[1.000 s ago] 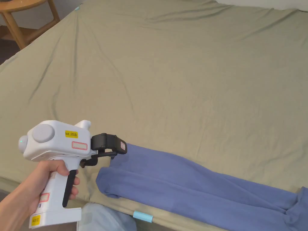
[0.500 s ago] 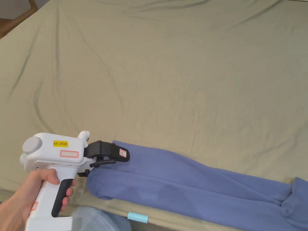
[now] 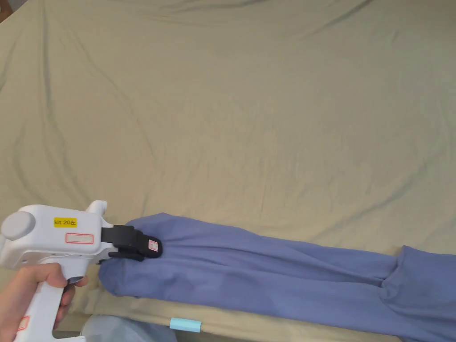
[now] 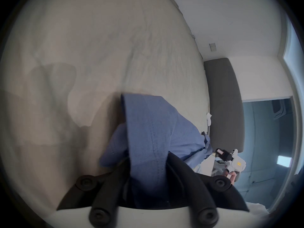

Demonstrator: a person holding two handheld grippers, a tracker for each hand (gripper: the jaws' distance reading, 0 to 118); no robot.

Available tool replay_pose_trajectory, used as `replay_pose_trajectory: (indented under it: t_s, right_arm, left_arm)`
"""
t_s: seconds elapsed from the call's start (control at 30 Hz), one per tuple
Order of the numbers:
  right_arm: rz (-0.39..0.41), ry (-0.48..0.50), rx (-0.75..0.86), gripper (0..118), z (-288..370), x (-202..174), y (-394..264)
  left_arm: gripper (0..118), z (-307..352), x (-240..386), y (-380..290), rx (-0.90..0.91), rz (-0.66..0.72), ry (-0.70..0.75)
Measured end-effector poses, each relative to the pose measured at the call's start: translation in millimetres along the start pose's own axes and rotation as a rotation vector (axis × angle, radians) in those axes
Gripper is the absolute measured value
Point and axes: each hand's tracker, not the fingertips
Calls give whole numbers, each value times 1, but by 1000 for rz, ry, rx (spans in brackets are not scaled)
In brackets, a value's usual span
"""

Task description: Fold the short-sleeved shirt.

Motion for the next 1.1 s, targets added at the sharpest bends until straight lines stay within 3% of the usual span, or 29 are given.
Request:
replay_pose_trajectory:
  t_s: [0.17, 0.37, 0.43, 0.5, 0.7, 0.77, 0.9, 1.1]
  right_arm:
    - [0, 27, 21, 0, 8, 0, 2]
    - [1, 59, 42, 0, 10, 0, 3]
    - [4, 68, 41, 0, 10, -1, 5]
    - [10, 76, 41, 0, 9, 0, 4]
    - [1, 109, 39, 0, 3, 2, 0]
    - [29, 99, 39, 0, 4, -2, -6]
    - [114, 60, 46, 0, 4, -6, -16]
    - [72, 135, 24, 0, 9, -2, -32]
  left_arm:
    - [8, 45, 15, 1, 72, 5, 72]
    - [8, 121, -10, 17, 177, 52, 219]
    - [8, 132, 1, 15, 188, 3, 332]
    - [8, 122, 43, -2, 125, -44, 368]
    - [8, 101, 121, -18, 202, -181, 607]
    - [8, 87, 151, -28, 206, -230, 627]
    - [8, 33, 213, -62, 154, -366, 708]
    - [8, -75, 260, -92, 92, -508, 857]
